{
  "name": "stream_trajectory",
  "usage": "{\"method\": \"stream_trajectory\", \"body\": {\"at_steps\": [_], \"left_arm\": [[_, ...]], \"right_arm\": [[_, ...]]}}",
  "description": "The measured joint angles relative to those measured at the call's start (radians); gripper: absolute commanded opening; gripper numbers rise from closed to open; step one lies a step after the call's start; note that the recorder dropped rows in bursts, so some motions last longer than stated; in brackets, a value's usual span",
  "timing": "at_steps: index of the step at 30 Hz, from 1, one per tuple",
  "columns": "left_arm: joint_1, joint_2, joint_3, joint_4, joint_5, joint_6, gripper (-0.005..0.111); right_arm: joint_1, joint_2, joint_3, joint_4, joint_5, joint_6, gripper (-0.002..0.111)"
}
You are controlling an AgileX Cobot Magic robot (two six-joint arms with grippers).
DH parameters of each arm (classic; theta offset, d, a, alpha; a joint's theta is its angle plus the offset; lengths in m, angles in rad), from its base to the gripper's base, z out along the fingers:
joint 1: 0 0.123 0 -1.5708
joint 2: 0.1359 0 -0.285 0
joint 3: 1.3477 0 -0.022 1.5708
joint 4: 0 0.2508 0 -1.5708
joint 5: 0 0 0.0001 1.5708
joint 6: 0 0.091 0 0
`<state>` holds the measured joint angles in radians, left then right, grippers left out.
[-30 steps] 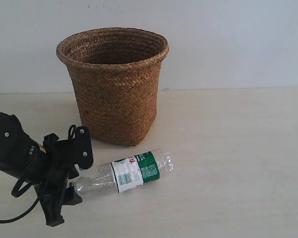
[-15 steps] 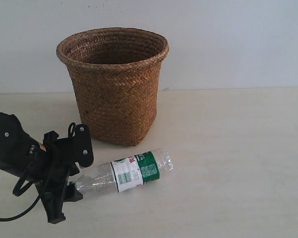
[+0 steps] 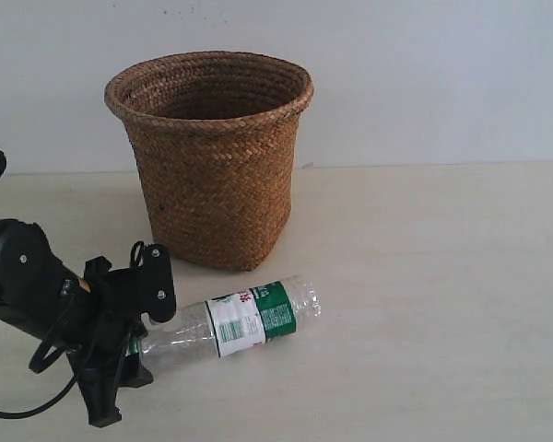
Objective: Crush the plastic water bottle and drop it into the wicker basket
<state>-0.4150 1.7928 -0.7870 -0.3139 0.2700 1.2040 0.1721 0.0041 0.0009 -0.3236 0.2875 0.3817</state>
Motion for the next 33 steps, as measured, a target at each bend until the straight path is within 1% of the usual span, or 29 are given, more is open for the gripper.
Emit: {"method": "stream_trajectory", "body": {"at_steps": [5, 8, 16, 21, 25, 33], "left_arm": [[0.0, 0.004, 0.0, 0.0, -0.018, 0.002, 0.018], [0.0, 0.004, 0.0, 0.0, -0.022, 0.002, 0.005], [0.0, 0.004, 0.0, 0.003, -0.024, 0.064, 0.004], [0.0, 0.004, 0.0, 0.069, -0.005, 0.087, 0.004], [0.0, 0.004, 0.0, 0.089, 0.001, 0.106, 0.004], [0.0, 0.004, 0.0, 0.095, -0.006, 0.11, 0.004]], "right_arm": [[0.0, 0.0, 0.0, 0.0, 0.0, 0.0, 0.0], [0.0, 0.0, 0.0, 0.0, 0.0, 0.0, 0.0], [0.0, 0.0, 0.0, 0.0, -0.002, 0.0, 0.0], [0.0, 0.0, 0.0, 0.0, -0.002, 0.0, 0.0], [0.0, 0.0, 0.0, 0.0, -0.002, 0.0, 0.0], [0.0, 0.0, 0.0, 0.0, -0.002, 0.0, 0.0]]}}
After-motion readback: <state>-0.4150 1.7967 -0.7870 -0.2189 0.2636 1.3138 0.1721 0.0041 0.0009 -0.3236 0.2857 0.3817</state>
